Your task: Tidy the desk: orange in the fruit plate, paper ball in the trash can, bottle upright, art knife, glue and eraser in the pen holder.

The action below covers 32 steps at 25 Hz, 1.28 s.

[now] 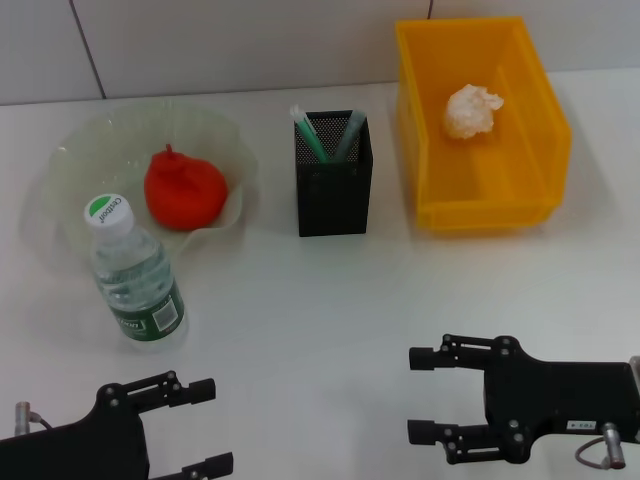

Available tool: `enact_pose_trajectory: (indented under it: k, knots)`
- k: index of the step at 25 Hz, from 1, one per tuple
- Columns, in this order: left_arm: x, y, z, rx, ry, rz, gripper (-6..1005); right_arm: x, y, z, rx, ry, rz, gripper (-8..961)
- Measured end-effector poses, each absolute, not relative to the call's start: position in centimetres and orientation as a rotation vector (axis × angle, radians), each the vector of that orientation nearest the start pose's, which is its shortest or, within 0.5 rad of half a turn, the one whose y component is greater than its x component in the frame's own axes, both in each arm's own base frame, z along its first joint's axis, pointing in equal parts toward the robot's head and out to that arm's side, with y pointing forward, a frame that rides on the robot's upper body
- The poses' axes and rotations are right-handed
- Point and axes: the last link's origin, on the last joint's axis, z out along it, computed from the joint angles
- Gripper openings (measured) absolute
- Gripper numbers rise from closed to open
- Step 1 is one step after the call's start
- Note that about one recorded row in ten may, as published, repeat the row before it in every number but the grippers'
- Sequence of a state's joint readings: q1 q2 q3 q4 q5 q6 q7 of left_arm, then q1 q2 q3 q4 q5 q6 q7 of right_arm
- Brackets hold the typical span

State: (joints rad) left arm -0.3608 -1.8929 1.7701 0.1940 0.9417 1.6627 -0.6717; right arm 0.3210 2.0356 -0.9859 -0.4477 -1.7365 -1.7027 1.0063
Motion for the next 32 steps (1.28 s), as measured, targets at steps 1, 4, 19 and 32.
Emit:
enact_pose_trajectory:
  k: [1,4,19,32]
  knots:
    - [-30.96,21.89,-2.7,-2.827,-0.249,-0.949,691,29.56,23.47,-3.09,-2.841,0.467,0.919,770]
    - [-30.93,21.93,-2.7,-2.828,-0.247,-0.949,691,29.52,23.53,-3.12,-2.841,0.467,0.919,770]
    - [-31.01,21.91,-2.47,-2.817,-0.25,-0.955,691,29.65,23.59,-3.23,-2.836,0.475,0.906,770]
    - [-31.13,21.8,-2.52,-2.817,-0.256,-0.948,691,29.42,23.39,-3.81,-2.851,0.479,0.907,770]
